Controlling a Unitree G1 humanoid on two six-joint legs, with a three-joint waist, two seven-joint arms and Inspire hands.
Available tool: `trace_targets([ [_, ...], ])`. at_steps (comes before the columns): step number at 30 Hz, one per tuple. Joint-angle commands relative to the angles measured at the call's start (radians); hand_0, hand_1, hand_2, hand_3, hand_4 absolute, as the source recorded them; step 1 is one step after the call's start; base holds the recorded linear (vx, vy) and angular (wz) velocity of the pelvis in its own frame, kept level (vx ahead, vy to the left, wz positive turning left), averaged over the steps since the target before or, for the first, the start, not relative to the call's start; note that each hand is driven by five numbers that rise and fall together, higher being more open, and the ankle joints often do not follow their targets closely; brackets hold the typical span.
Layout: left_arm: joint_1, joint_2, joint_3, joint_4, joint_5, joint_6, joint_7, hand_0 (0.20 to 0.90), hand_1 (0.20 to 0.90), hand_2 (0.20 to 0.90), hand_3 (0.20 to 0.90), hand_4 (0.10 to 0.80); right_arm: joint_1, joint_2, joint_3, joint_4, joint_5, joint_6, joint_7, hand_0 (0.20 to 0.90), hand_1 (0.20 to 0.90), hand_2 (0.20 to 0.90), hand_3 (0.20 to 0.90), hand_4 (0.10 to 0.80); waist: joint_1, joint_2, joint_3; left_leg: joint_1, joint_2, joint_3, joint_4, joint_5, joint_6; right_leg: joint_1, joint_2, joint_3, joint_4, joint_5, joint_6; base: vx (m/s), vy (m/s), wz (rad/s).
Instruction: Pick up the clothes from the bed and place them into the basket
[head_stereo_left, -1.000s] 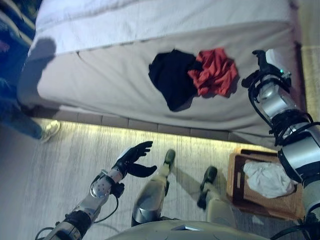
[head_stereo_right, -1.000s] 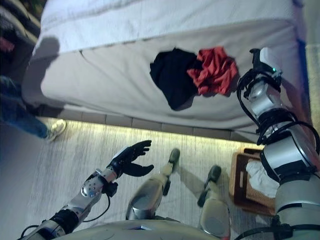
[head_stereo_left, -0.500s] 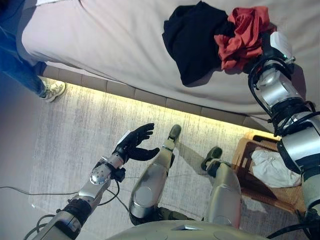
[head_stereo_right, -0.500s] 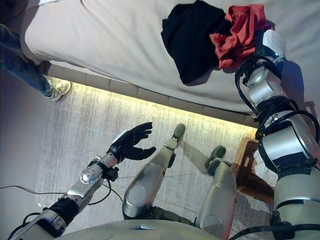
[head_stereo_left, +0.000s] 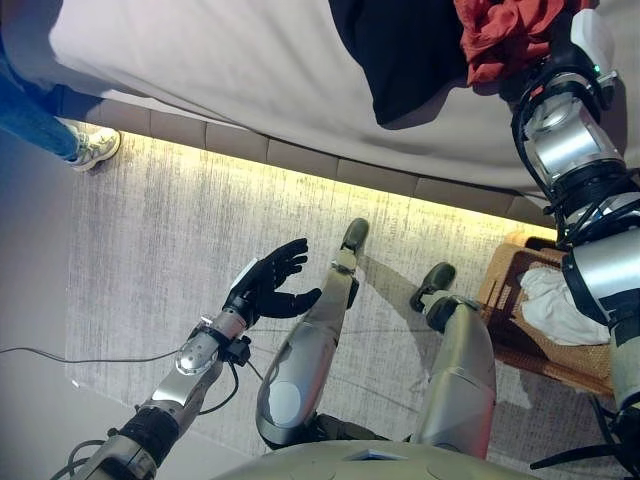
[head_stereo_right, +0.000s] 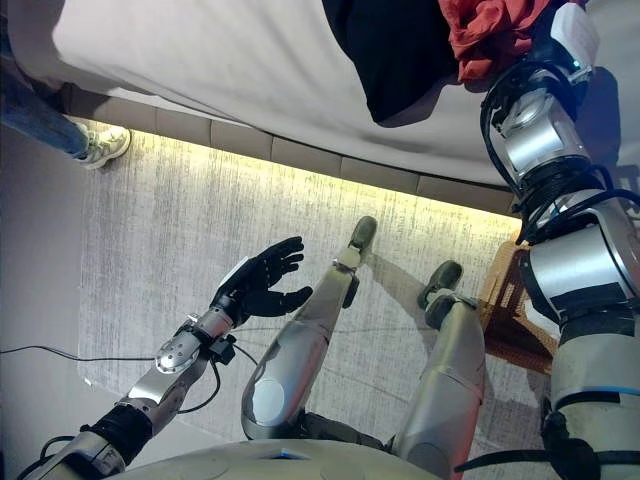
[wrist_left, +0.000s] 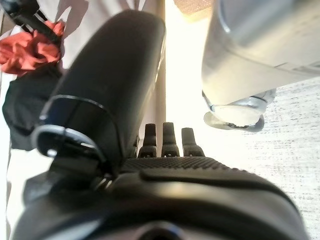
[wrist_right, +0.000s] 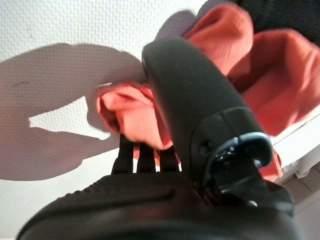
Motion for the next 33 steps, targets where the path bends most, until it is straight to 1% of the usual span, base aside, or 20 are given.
trace_targets([
  [1, 0.059, 0.06, 0.045, -0.094, -0.042, -0.075, -0.008, 0.9, 0.9, 0.9, 0.9, 0.8, -0.095, -0.084, 0.068, -0.05, 0.024, -0.071, -0.022, 0.3, 0.3, 0.3, 0.2, 0.1, 0.025, 0.016, -0.013, 0.018, -0.036, 0.106, 0.108, -0.163, 0.106, 0.073, 0.069, -0.029, -0.014, 0.003, -0.026, 0.0, 0.0, 0.0],
  [5, 0.053, 0.065, 0.043, -0.08, -0.04, -0.078, -0.01, 0.9, 0.9, 0.9, 0.9, 0.8, -0.093, -0.086, 0.054, -0.023, 0.028, -0.108, -0.026, 0.3, 0.3, 0.3, 0.2, 0.1, 0.016, 0.008, -0.013, 0.051, -0.033, 0.111, 0.109, -0.172, 0.102, 0.11, 0.074, -0.027, -0.021, 0.005, -0.023, -0.016, 0.006, -0.01],
  [11, 0.043, 0.075, 0.051, -0.064, -0.05, -0.081, -0.018, 0.9, 0.9, 0.9, 0.9, 0.8, -0.079, -0.095, 0.049, -0.018, 0.034, -0.143, -0.021, 0.3, 0.3, 0.3, 0.2, 0.1, -0.001, -0.015, -0.013, 0.163, -0.019, 0.112, 0.065, -0.18, 0.097, 0.218, 0.08, -0.017, -0.077, 0.015, -0.014, -0.01, -0.001, -0.05],
  [13, 0.034, 0.076, 0.053, -0.06, -0.047, -0.071, -0.017, 0.9, 0.9, 0.9, 0.9, 0.8, -0.072, -0.105, 0.046, -0.023, 0.039, -0.159, -0.009, 0.3, 0.3, 0.3, 0.2, 0.1, -0.014, -0.031, -0.013, 0.238, -0.013, 0.112, 0.033, -0.182, 0.092, 0.29, 0.083, -0.007, -0.126, 0.023, -0.01, -0.032, 0.028, -0.17],
  [14, 0.024, 0.075, 0.054, -0.051, -0.046, -0.071, -0.017, 0.9, 0.9, 0.9, 0.9, 0.8, -0.076, -0.11, 0.042, -0.023, 0.036, -0.167, 0.0, 0.3, 0.3, 0.3, 0.2, 0.1, -0.022, -0.036, -0.013, 0.259, -0.009, 0.112, 0.005, -0.152, 0.091, 0.314, 0.085, -0.011, -0.164, 0.054, -0.015, -0.057, 0.04, -0.21],
  [17, 0.007, 0.076, 0.058, -0.036, -0.042, -0.058, -0.009, 0.9, 0.9, 0.9, 0.9, 0.8, -0.065, -0.132, 0.037, -0.02, 0.038, -0.197, 0.014, 0.3, 0.3, 0.3, 0.2, 0.1, -0.043, -0.061, -0.013, 0.382, 0.006, 0.117, -0.061, -0.144, 0.086, 0.434, 0.09, 0.004, -0.259, 0.077, -0.002, -0.006, 0.016, -0.29],
  [20, -0.001, 0.079, 0.059, -0.023, -0.034, -0.029, 0.018, 0.9, 0.9, 0.9, 0.9, 0.8, -0.03, -0.152, 0.026, -0.039, 0.048, -0.228, 0.023, 0.3, 0.3, 0.3, 0.2, 0.1, -0.068, -0.089, -0.057, 0.468, 0.025, 0.131, -0.132, -0.137, 0.085, 0.513, 0.099, 0.018, -0.351, 0.103, 0.009, 0.056, 0.008, -0.25],
  [21, -0.003, 0.08, 0.059, -0.022, -0.032, -0.029, 0.019, 0.9, 0.9, 0.9, 0.9, 0.8, -0.026, -0.154, 0.024, -0.041, 0.052, -0.232, 0.018, 0.3, 0.3, 0.3, 0.2, 0.1, -0.071, -0.091, -0.063, 0.472, 0.026, 0.132, -0.141, -0.133, 0.085, 0.517, 0.1, 0.019, -0.362, 0.11, 0.011, 0.041, 0.002, -0.27],
  [24, -0.01, 0.08, 0.057, 0.011, -0.02, -0.007, 0.05, 0.9, 0.9, 0.9, 0.9, 0.8, 0.001, -0.185, 0.01, -0.062, 0.077, -0.266, 0.029, 0.3, 0.3, 0.3, 0.2, 0.1, -0.104, -0.117, -0.118, 0.547, 0.04, 0.157, -0.211, -0.13, 0.081, 0.593, 0.113, 0.045, -0.461, 0.139, 0.022, 0.07, 0.0, -0.33],
  [25, -0.013, 0.077, 0.059, 0.02, -0.01, 0.014, 0.063, 0.9, 0.9, 0.9, 0.9, 0.8, 0.017, -0.205, -0.003, -0.071, 0.084, -0.283, 0.046, 0.3, 0.3, 0.3, 0.2, 0.1, -0.121, -0.128, -0.145, 0.582, 0.044, 0.17, -0.24, -0.13, 0.082, 0.626, 0.119, 0.062, -0.505, 0.153, 0.028, 0.06, -0.001, -0.4],
  [26, -0.015, 0.076, 0.059, 0.023, -0.003, 0.019, 0.069, 0.9, 0.9, 0.9, 0.9, 0.8, 0.022, -0.21, -0.006, -0.073, 0.085, -0.288, 0.045, 0.3, 0.3, 0.3, 0.2, 0.1, -0.126, -0.13, -0.15, 0.595, 0.045, 0.175, -0.25, -0.129, 0.082, 0.638, 0.122, 0.066, -0.517, 0.157, 0.029, 0.074, -0.001, -0.39],
  [27, -0.017, 0.075, 0.059, 0.031, 0.014, 0.039, 0.082, 0.9, 0.9, 0.9, 0.9, 0.8, 0.034, -0.228, -0.016, -0.079, 0.089, -0.298, 0.06, 0.3, 0.3, 0.3, 0.2, 0.1, -0.141, -0.137, -0.174, 0.624, 0.048, 0.187, -0.271, -0.131, 0.082, 0.666, 0.127, 0.079, -0.546, 0.165, 0.033, 0.047, -0.01, -0.34],
  [28, -0.021, 0.078, 0.06, 0.032, 0.023, 0.055, 0.096, 0.9, 0.9, 0.9, 0.9, 0.8, 0.059, -0.251, -0.036, -0.101, 0.094, -0.3, 0.07, 0.3, 0.3, 0.3, 0.2, 0.1, -0.16, -0.144, -0.196, 0.656, 0.051, 0.202, -0.293, -0.131, 0.084, 0.691, 0.132, 0.093, -0.571, 0.177, 0.039, 0.045, -0.016, -0.28],
  [30, -0.021, 0.081, 0.065, 0.031, 0.039, 0.073, 0.111, 0.9, 0.9, 0.9, 0.9, 0.8, 0.093, -0.27, -0.06, -0.124, 0.097, -0.3, 0.08, 0.3, 0.3, 0.3, 0.2, 0.1, -0.176, -0.153, -0.223, 0.687, 0.056, 0.215, -0.318, -0.13, 0.085, 0.713, 0.135, 0.107, -0.596, 0.191, 0.046, 0.008, -0.025, -0.29],
  [31, -0.02, 0.081, 0.066, 0.031, 0.044, 0.072, 0.112, 0.9, 0.9, 0.9, 0.9, 0.8, 0.102, -0.273, -0.065, -0.13, 0.098, -0.299, 0.076, 0.3, 0.3, 0.3, 0.2, 0.1, -0.178, -0.155, -0.228, 0.693, 0.057, 0.218, -0.323, -0.13, 0.085, 0.718, 0.135, 0.109, -0.601, 0.194, 0.048, 0.019, -0.029, -0.3],
  [33, -0.018, 0.082, 0.082, 0.039, 0.05, 0.08, 0.113, 0.9, 0.9, 0.9, 0.9, 0.8, 0.154, -0.305, -0.094, -0.173, 0.107, -0.293, 0.095, 0.3, 0.3, 0.3, 0.2, 0.1, -0.203, -0.163, -0.271, 0.734, 0.063, 0.229, -0.364, -0.124, 0.086, 0.744, 0.143, 0.135, -0.634, 0.213, 0.055, 0.026, -0.04, -0.24],
])
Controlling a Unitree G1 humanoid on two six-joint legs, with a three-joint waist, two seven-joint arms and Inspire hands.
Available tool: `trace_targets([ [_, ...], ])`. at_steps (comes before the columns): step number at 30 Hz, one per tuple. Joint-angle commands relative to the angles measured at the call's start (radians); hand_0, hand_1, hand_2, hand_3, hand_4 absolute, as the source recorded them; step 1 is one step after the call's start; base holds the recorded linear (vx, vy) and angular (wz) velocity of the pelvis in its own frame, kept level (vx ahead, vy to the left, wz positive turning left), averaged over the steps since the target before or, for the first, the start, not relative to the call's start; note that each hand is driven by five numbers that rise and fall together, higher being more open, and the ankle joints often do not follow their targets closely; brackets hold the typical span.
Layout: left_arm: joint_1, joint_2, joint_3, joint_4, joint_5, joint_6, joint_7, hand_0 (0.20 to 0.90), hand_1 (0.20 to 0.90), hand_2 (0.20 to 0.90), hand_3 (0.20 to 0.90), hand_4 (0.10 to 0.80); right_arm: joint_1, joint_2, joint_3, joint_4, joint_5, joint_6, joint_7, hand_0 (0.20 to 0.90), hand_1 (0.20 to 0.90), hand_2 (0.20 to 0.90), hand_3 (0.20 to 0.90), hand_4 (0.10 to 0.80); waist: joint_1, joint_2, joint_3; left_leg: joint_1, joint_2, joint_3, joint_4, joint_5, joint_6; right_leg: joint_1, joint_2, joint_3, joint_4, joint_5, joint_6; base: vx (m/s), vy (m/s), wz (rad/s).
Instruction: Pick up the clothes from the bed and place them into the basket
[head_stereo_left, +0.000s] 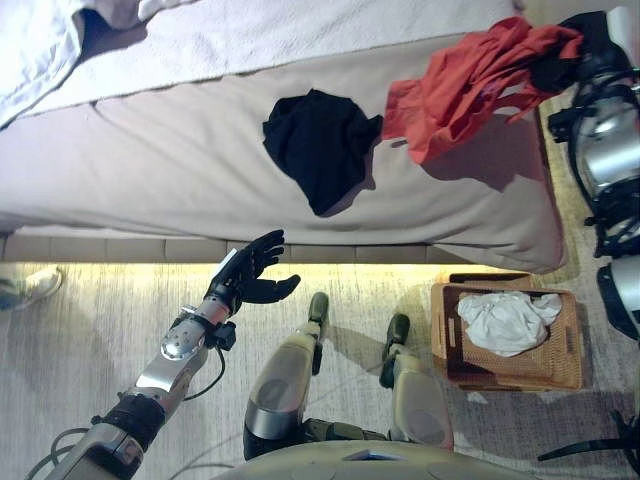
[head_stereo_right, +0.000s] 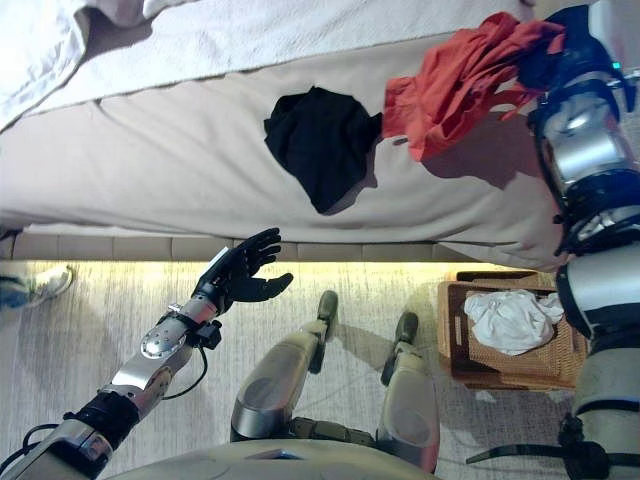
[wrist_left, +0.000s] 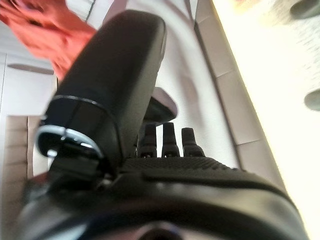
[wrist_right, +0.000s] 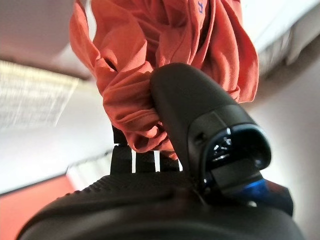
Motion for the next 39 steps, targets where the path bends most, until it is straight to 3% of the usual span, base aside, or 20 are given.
trace_targets([
  [1, 0.045, 0.007, 0.029, -0.001, 0.039, -0.049, 0.008, 0.9, 0.9, 0.9, 0.9, 0.8, 0.053, -0.126, 0.01, -0.104, 0.027, -0.089, -0.034, 0.3, 0.3, 0.3, 0.2, 0.1, -0.043, -0.039, -0.251, 0.031, 0.001, 0.033, 0.022, -0.135, 0.017, 0.018, 0.053, 0.011, 0.022, -0.048, -0.028, 0.015, -0.049, -0.32],
  [11, 0.009, -0.054, 0.074, 0.073, 0.036, -0.012, 0.016, 0.9, 0.9, 0.9, 0.9, 0.8, 0.314, -0.159, -0.183, -0.211, -0.004, -0.099, -0.012, 0.3, 0.3, 0.3, 0.2, 0.1, -0.13, -0.049, -0.343, 0.145, 0.037, 0.082, -0.105, -0.114, 0.001, 0.08, 0.084, 0.085, -0.055, -0.01, -0.016, -0.005, -0.041, -0.3],
  [14, -0.012, -0.076, 0.082, 0.092, 0.047, -0.044, 0.046, 0.9, 0.9, 0.9, 0.9, 0.8, 0.374, -0.154, -0.228, -0.236, 0.002, -0.108, -0.006, 0.3, 0.3, 0.3, 0.2, 0.1, -0.153, -0.051, -0.351, 0.161, 0.046, 0.099, -0.122, -0.11, -0.004, 0.083, 0.093, 0.097, -0.057, -0.012, -0.018, -0.036, -0.037, -0.28],
  [23, -0.042, -0.155, 0.124, 0.14, 0.052, -0.065, 0.063, 0.9, 0.9, 0.9, 0.9, 0.8, 0.647, -0.069, -0.405, -0.332, 0.006, -0.102, -0.018, 0.3, 0.3, 0.3, 0.2, 0.1, -0.227, -0.05, -0.359, 0.172, 0.075, 0.153, -0.118, -0.117, -0.018, 0.074, 0.119, 0.141, -0.05, -0.023, -0.031, -0.026, -0.008, -0.19],
  [24, -0.057, -0.169, 0.125, 0.165, 0.059, -0.061, 0.067, 0.9, 0.9, 0.9, 0.9, 0.8, 0.683, -0.02, -0.423, -0.326, 0.014, -0.088, -0.006, 0.3, 0.3, 0.3, 0.2, 0.1, -0.244, -0.048, -0.359, 0.177, 0.079, 0.165, -0.118, -0.119, -0.021, 0.072, 0.125, 0.155, -0.054, -0.019, -0.032, -0.016, 0.007, -0.23],
  [30, -0.081, -0.204, 0.11, 0.198, 0.115, -0.051, 0.066, 0.9, 0.9, 0.9, 0.9, 0.8, 0.768, 0.104, -0.394, -0.253, -0.021, -0.054, 0.051, 0.3, 0.3, 0.3, 0.2, 0.1, -0.28, -0.047, -0.36, 0.195, 0.093, 0.212, -0.108, -0.131, -0.026, 0.074, 0.136, 0.197, -0.072, -0.004, -0.03, -0.002, -0.023, -0.28],
  [39, -0.138, -0.216, 0.036, 0.195, 0.133, -0.029, 0.053, 0.9, 0.9, 0.9, 0.9, 0.8, 0.752, 0.169, -0.343, -0.056, -0.02, -0.063, 0.06, 0.3, 0.3, 0.3, 0.2, 0.1, -0.284, -0.028, -0.34, 0.177, 0.102, 0.228, -0.077, -0.14, -0.029, 0.048, 0.141, 0.212, -0.054, -0.002, -0.03, -0.019, -0.05, -0.11],
])
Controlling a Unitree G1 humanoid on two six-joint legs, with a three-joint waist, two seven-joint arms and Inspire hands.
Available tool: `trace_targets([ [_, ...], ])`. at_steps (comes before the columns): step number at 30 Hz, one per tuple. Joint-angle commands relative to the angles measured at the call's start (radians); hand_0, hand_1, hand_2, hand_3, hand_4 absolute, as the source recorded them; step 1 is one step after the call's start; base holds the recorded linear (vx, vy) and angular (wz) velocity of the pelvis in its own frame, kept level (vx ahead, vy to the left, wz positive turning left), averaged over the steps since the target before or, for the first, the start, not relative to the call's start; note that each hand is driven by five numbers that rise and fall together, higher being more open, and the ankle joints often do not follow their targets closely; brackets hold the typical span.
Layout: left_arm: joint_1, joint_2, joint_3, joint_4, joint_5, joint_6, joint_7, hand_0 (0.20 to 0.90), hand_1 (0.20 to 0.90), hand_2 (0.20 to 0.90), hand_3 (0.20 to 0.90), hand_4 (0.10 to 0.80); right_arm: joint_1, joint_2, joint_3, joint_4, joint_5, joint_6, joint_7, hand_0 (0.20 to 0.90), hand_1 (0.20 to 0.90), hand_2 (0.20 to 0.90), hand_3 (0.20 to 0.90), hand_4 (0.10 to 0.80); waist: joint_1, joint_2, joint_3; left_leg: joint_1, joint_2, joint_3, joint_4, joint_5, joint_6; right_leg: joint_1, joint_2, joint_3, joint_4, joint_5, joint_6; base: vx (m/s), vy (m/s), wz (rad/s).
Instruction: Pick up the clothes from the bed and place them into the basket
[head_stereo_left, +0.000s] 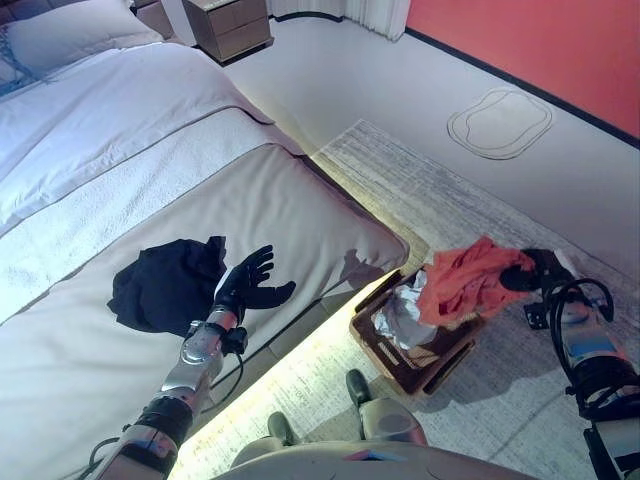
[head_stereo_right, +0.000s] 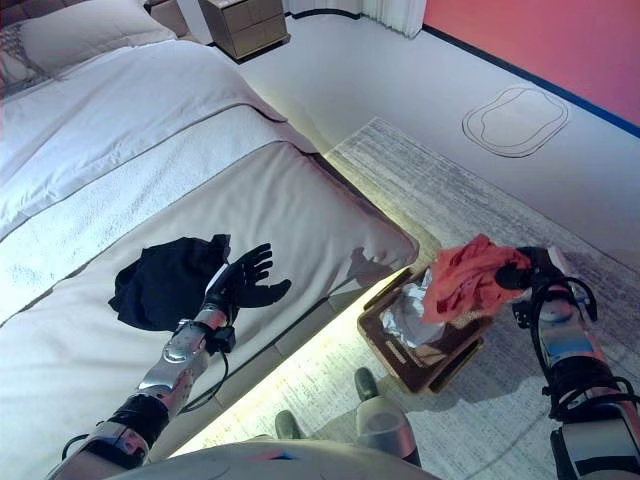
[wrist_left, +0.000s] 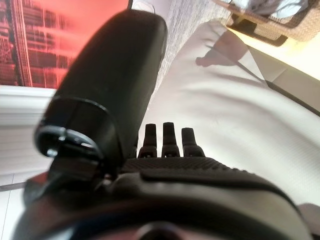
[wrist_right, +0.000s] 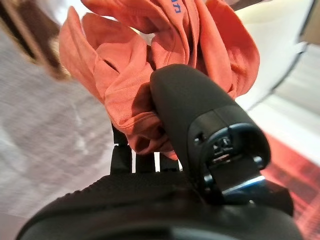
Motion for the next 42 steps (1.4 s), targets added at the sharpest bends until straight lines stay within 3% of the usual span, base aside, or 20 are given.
trace_targets([
  [1, -0.128, 0.004, -0.048, 0.025, 0.02, -0.07, -0.005, 0.9, 0.9, 0.9, 0.9, 0.8, -0.153, -0.049, 0.021, 0.062, -0.015, -0.089, -0.037, 0.3, 0.3, 0.3, 0.2, 0.1, 0.027, -0.006, -0.058, -0.032, 0.002, -0.039, 0.082, -0.104, 0.001, -0.022, 0.014, -0.044, 0.105, -0.053, -0.014, 0.0, 0.0, 0.0],
  [5, -0.133, 0.002, -0.059, 0.021, 0.01, -0.072, -0.019, 0.9, 0.9, 0.9, 0.9, 0.8, -0.169, -0.046, 0.045, 0.061, -0.035, -0.075, -0.027, 0.3, 0.3, 0.3, 0.2, 0.1, 0.026, 0.013, -0.051, -0.038, -0.001, -0.042, 0.083, -0.102, 0.0, -0.03, 0.009, -0.05, 0.109, -0.057, -0.014, -0.002, -0.004, 0.01],
  [6, -0.136, 0.0, -0.061, 0.02, 0.008, -0.071, -0.02, 0.9, 0.9, 0.9, 0.9, 0.8, -0.171, -0.043, 0.052, 0.06, -0.043, -0.076, -0.026, 0.9, 0.9, 0.9, 0.9, 0.8, 0.026, 0.018, -0.048, -0.039, -0.003, -0.044, 0.082, -0.102, 0.0, -0.032, 0.008, -0.051, 0.111, -0.058, -0.014, 0.0, 0.0, 0.0],
  [15, -0.124, -0.01, -0.063, 0.018, 0.003, -0.069, -0.022, 0.9, 0.9, 0.9, 0.9, 0.8, -0.141, -0.009, 0.073, 0.054, -0.088, -0.071, -0.057, 0.9, 0.9, 0.9, 0.9, 0.8, 0.029, 0.037, -0.043, -0.029, -0.01, -0.05, 0.066, -0.098, 0.0, -0.026, -0.004, -0.061, 0.101, -0.054, -0.008, 0.022, -0.005, 0.01],
  [28, -0.096, 0.011, -0.046, 0.007, 0.0, -0.063, -0.019, 0.9, 0.9, 0.9, 0.9, 0.8, -0.073, 0.003, 0.07, 0.041, -0.13, -0.047, -0.061, 0.9, 0.9, 0.9, 0.9, 0.8, 0.053, 0.025, -0.033, -0.032, -0.014, -0.075, 0.066, -0.097, 0.005, -0.02, -0.013, -0.081, 0.101, -0.054, -0.006, 0.024, -0.006, 0.03],
  [33, -0.086, 0.011, -0.029, 0.009, -0.006, -0.078, 0.008, 0.9, 0.9, 0.9, 0.9, 0.8, -0.135, -0.005, 0.094, -0.076, -0.137, -0.019, -0.162, 0.9, 0.9, 0.9, 0.9, 0.8, 0.08, 0.016, -0.024, -0.033, -0.019, -0.107, 0.06, -0.091, 0.004, -0.009, -0.016, -0.108, 0.107, -0.063, -0.013, 0.03, 0.009, 0.09],
  [38, -0.078, 0.012, -0.031, 0.013, 0.02, -0.109, 0.027, 0.9, 0.9, 0.9, 0.9, 0.8, -0.271, -0.009, 0.153, -0.211, -0.256, -0.002, -0.282, 0.9, 0.9, 0.9, 0.9, 0.8, 0.127, 0.011, -0.01, -0.058, -0.04, -0.165, 0.077, -0.092, 0.008, -0.009, -0.014, -0.144, 0.132, -0.089, -0.028, 0.008, 0.035, 0.17],
  [42, -0.095, 0.02, -0.039, 0.018, 0.037, -0.147, 0.034, 0.9, 0.9, 0.9, 0.9, 0.8, -0.444, -0.048, 0.238, -0.226, -0.297, -0.036, -0.275, 0.9, 0.9, 0.9, 0.9, 0.8, 0.181, 0.008, 0.046, -0.159, -0.064, -0.213, 0.224, -0.117, 0.004, -0.066, -0.023, -0.215, 0.254, -0.153, -0.061, -0.096, 0.043, 0.38],
])
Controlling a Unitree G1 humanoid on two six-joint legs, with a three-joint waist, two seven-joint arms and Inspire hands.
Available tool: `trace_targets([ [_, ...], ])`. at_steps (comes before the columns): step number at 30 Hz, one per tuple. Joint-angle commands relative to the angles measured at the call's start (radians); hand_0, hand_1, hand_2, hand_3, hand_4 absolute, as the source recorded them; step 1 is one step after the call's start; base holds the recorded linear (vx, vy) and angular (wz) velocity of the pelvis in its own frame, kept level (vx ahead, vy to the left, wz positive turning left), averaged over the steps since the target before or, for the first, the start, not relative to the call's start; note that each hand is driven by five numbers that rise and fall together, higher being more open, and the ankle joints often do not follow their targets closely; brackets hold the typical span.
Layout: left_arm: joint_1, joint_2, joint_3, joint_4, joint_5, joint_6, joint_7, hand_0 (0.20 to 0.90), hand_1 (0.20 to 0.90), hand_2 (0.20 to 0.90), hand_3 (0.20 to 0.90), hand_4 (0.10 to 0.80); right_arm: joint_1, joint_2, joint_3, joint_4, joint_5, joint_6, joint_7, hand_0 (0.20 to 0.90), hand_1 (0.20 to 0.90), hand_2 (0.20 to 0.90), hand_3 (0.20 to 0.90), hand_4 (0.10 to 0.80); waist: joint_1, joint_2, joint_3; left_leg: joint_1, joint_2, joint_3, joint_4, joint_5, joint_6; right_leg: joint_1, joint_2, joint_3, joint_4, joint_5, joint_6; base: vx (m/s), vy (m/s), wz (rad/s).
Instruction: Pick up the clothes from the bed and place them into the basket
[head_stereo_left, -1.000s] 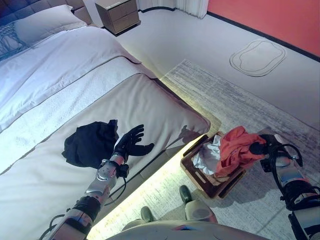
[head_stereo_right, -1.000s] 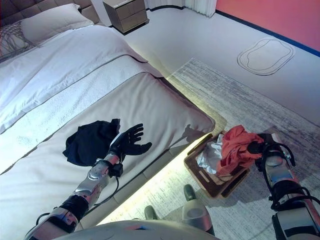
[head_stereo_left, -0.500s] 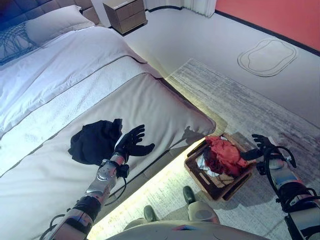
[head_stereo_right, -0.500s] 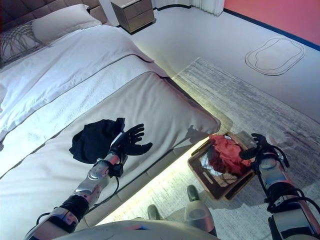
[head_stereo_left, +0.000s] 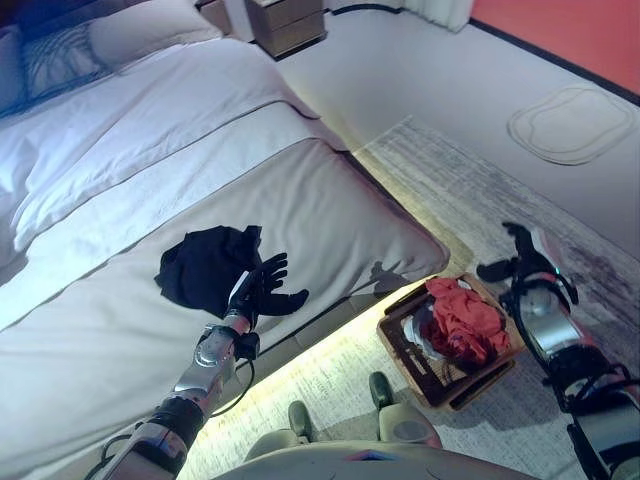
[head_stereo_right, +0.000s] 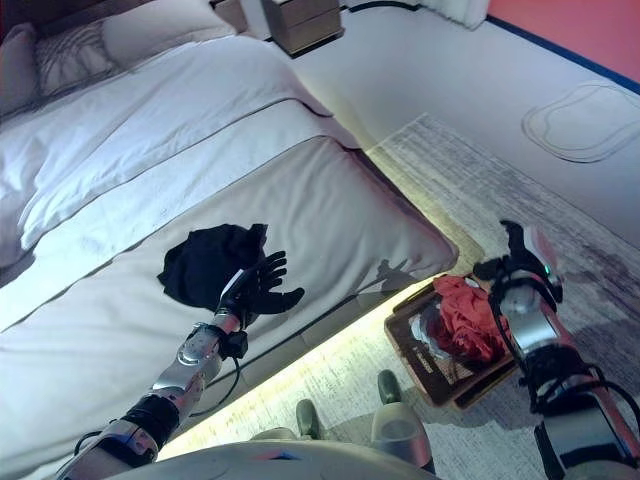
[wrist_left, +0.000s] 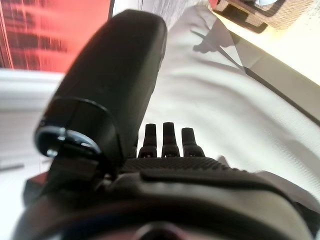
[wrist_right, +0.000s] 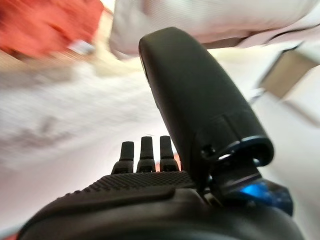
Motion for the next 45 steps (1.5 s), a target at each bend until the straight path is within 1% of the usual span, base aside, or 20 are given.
trace_targets([
  [1, -0.085, 0.049, 0.014, -0.019, 0.038, -0.146, 0.009, 0.9, 0.9, 0.9, 0.9, 0.8, -0.297, -0.086, 0.07, -0.055, -0.077, -0.105, -0.052, 0.9, 0.9, 0.9, 0.9, 0.8, 0.092, -0.076, 0.044, -0.114, -0.073, -0.102, 0.259, -0.163, 0.024, -0.065, -0.019, -0.108, 0.284, -0.169, -0.066, -0.133, 0.024, 0.49],
  [4, -0.089, 0.06, 0.011, -0.02, 0.0, -0.168, -0.034, 0.9, 0.9, 0.9, 0.9, 0.8, -0.4, -0.104, 0.136, -0.035, -0.111, -0.134, -0.053, 0.9, 0.9, 0.9, 0.9, 0.8, 0.132, -0.071, 0.093, -0.181, -0.085, -0.138, 0.329, -0.17, 0.024, -0.102, -0.031, -0.149, 0.349, -0.201, -0.082, -0.095, 0.008, 0.57],
  [7, -0.069, 0.073, 0.014, -0.028, -0.018, -0.2, -0.053, 0.9, 0.9, 0.9, 0.9, 0.8, -0.478, -0.114, 0.192, -0.026, -0.103, -0.13, -0.044, 0.9, 0.9, 0.9, 0.9, 0.8, 0.171, -0.063, 0.129, -0.234, -0.097, -0.18, 0.376, -0.145, 0.021, -0.126, -0.037, -0.181, 0.392, -0.225, -0.097, -0.037, 0.003, 0.49],
  [9, -0.035, 0.095, 0.02, -0.048, -0.021, -0.223, -0.072, 0.9, 0.9, 0.9, 0.9, 0.8, -0.547, -0.103, 0.236, -0.007, -0.097, -0.115, -0.048, 0.9, 0.9, 0.9, 0.9, 0.8, 0.216, -0.056, 0.159, -0.275, -0.11, -0.216, 0.4, -0.118, 0.019, -0.153, -0.043, -0.208, 0.427, -0.239, -0.107, -0.049, -0.021, 0.52],
  [12, -0.01, 0.116, 0.03, -0.072, -0.025, -0.25, -0.101, 0.9, 0.9, 0.9, 0.9, 0.8, -0.624, -0.106, 0.288, 0.002, -0.087, -0.081, -0.045, 0.9, 0.9, 0.9, 0.9, 0.8, 0.261, -0.042, 0.193, -0.321, -0.128, -0.243, 0.407, -0.089, 0.021, -0.193, -0.052, -0.241, 0.464, -0.253, -0.114, -0.058, 0.022, 0.52],
  [13, -0.007, 0.118, 0.031, -0.076, -0.024, -0.251, -0.103, 0.9, 0.9, 0.9, 0.9, 0.8, -0.63, -0.105, 0.293, 0.003, -0.088, -0.078, -0.046, 0.9, 0.9, 0.9, 0.9, 0.8, 0.264, -0.041, 0.196, -0.327, -0.13, -0.245, 0.409, -0.087, 0.021, -0.198, -0.053, -0.245, 0.468, -0.255, -0.115, -0.067, 0.024, 0.53],
  [14, 0.011, 0.128, 0.033, -0.098, -0.019, -0.258, -0.107, 0.9, 0.9, 0.9, 0.9, 0.8, -0.661, -0.098, 0.314, 0.006, -0.095, -0.055, -0.046, 0.9, 0.9, 0.9, 0.9, 0.8, 0.288, -0.033, 0.214, -0.352, -0.139, -0.259, 0.415, -0.073, 0.022, -0.219, -0.054, -0.264, 0.489, -0.263, -0.119, -0.045, 0.026, 0.5],
  [16, 0.017, 0.135, 0.035, -0.109, -0.017, -0.265, -0.109, 0.9, 0.9, 0.9, 0.9, 0.8, -0.682, -0.093, 0.33, 0.012, -0.092, -0.042, -0.045, 0.9, 0.9, 0.9, 0.9, 0.8, 0.302, -0.028, 0.225, -0.367, -0.145, -0.267, 0.421, -0.07, 0.023, -0.235, -0.058, -0.277, 0.508, -0.269, -0.121, -0.027, 0.022, 0.48],
  [17, 0.022, 0.146, 0.034, -0.131, -0.011, -0.273, -0.11, 0.9, 0.9, 0.9, 0.9, 0.8, -0.703, -0.084, 0.343, 0.012, -0.086, -0.014, -0.049, 0.9, 0.9, 0.9, 0.9, 0.8, 0.323, -0.023, 0.247, -0.387, -0.152, -0.274, 0.437, -0.072, 0.025, -0.25, -0.064, -0.293, 0.54, -0.284, -0.124, -0.005, 0.012, 0.39],
  [19, 0.029, 0.161, 0.038, -0.172, -0.022, -0.282, -0.102, 0.9, 0.9, 0.9, 0.9, 0.8, -0.723, -0.077, 0.35, 0.019, -0.082, 0.002, -0.045, 0.9, 0.9, 0.9, 0.9, 0.8, 0.348, -0.012, 0.275, -0.416, -0.163, -0.289, 0.449, -0.07, 0.027, -0.275, -0.073, -0.317, 0.58, -0.301, -0.13, 0.004, 0.02, 0.53],
  [22, 0.045, 0.173, 0.044, -0.205, -0.049, -0.307, -0.095, 0.9, 0.9, 0.9, 0.9, 0.8, -0.738, -0.065, 0.362, 0.024, -0.092, 0.026, -0.039, 0.9, 0.9, 0.9, 0.9, 0.8, 0.38, -0.001, 0.279, -0.476, -0.176, -0.306, 0.468, -0.07, 0.032, -0.329, -0.089, -0.342, 0.637, -0.319, -0.135, 0.057, 0.031, 0.49],
  [23, 0.054, 0.175, 0.044, -0.213, -0.059, -0.314, -0.095, 0.9, 0.9, 0.9, 0.9, 0.8, -0.743, -0.06, 0.369, 0.03, -0.09, 0.035, -0.043, 0.9, 0.9, 0.9, 0.9, 0.8, 0.391, -0.005, 0.279, -0.482, -0.183, -0.302, 0.483, -0.107, 0.037, -0.34, -0.096, -0.337, 0.664, -0.348, -0.129, 0.1, -0.003, 0.42],
  [28, 0.093, 0.174, 0.047, -0.245, -0.07, -0.316, -0.11, 0.9, 0.9, 0.9, 0.9, 0.8, -0.771, -0.046, 0.384, 0.052, -0.061, 0.07, -0.04, 0.9, 0.9, 0.9, 0.9, 0.8, 0.436, -0.003, 0.279, -0.581, -0.204, -0.304, 0.536, -0.142, 0.054, -0.427, -0.12, -0.375, 0.735, -0.36, -0.131, 0.061, 0.034, 0.31],
  [29, 0.1, 0.178, 0.043, -0.245, -0.069, -0.315, -0.117, 0.9, 0.9, 0.9, 0.9, 0.8, -0.785, -0.039, 0.386, 0.06, -0.054, 0.09, -0.027, 0.9, 0.9, 0.9, 0.9, 0.8, 0.445, -0.006, 0.279, -0.61, -0.207, -0.303, 0.55, -0.148, 0.059, -0.456, -0.125, -0.382, 0.758, -0.364, -0.13, 0.059, 0.026, 0.42],
  [32, 0.12, 0.198, 0.047, -0.282, -0.078, -0.308, -0.112, 0.9, 0.9, 0.9, 0.9, 0.8, -0.812, -0.041, 0.403, 0.078, -0.042, 0.138, -0.009, 0.9, 0.9, 0.9, 0.9, 0.8, 0.459, -0.011, 0.279, -0.682, -0.203, -0.303, 0.58, -0.149, 0.061, -0.516, -0.13, -0.392, 0.791, -0.365, -0.128, 0.045, -0.001, 0.27],
  [34, 0.139, 0.211, 0.058, -0.31, -0.114, -0.317, -0.113, 0.9, 0.9, 0.9, 0.9, 0.8, -0.828, -0.046, 0.414, 0.095, -0.044, 0.179, 0.003, 0.9, 0.9, 0.9, 0.9, 0.8, 0.466, -0.012, 0.279, -0.732, -0.202, -0.306, 0.603, -0.152, 0.061, -0.558, -0.126, -0.392, 0.813, -0.369, -0.129, 0.038, -0.011, 0.16],
  [37, 0.162, 0.222, 0.082, -0.378, -0.147, -0.322, -0.106, 0.9, 0.9, 0.9, 0.9, 0.8, -0.851, -0.059, 0.442, 0.143, -0.054, 0.222, 0.034, 0.9, 0.9, 0.9, 0.9, 0.8, 0.48, -0.017, 0.279, -0.811, -0.202, -0.315, 0.622, -0.148, 0.069, -0.633, -0.121, -0.402, 0.832, -0.365, -0.13, -0.013, -0.042, 0.21],
  [42, 0.179, 0.237, 0.087, -0.432, -0.162, -0.362, -0.101, 0.9, 0.9, 0.9, 0.9, 0.8, -0.894, -0.075, 0.487, 0.263, 0.002, 0.217, 0.056, 0.9, 0.9, 0.9, 0.9, 0.8, 0.5, -0.011, 0.279, -0.913, -0.208, -0.324, 0.674, -0.155, 0.082, -0.734, -0.12, -0.414, 0.877, -0.37, -0.138, -0.028, -0.019, 0.1],
  [44, 0.179, 0.241, 0.086, -0.45, -0.163, -0.369, -0.099, 0.9, 0.9, 0.9, 0.9, 0.8, -0.903, -0.072, 0.486, 0.303, 0.069, 0.197, 0.067, 0.9, 0.9, 0.9, 0.9, 0.8, 0.505, -0.005, 0.279, -0.947, -0.214, -0.328, 0.704, -0.163, 0.087, -0.77, -0.118, -0.41, 0.904, -0.376, -0.14, -0.029, 0.007, 0.03],
  [45, 0.179, 0.24, 0.083, -0.459, -0.163, -0.367, -0.095, 0.9, 0.9, 0.9, 0.9, 0.8, -0.908, -0.07, 0.48, 0.31, 0.099, 0.192, 0.059, 0.639, 0.639, 0.639, 0.595, 0.495, 0.506, -0.003, 0.279, -0.959, -0.215, -0.327, 0.713, -0.165, 0.089, -0.782, -0.118, -0.41, 0.914, -0.379, -0.142, -0.033, 0.005, -0.01],
])
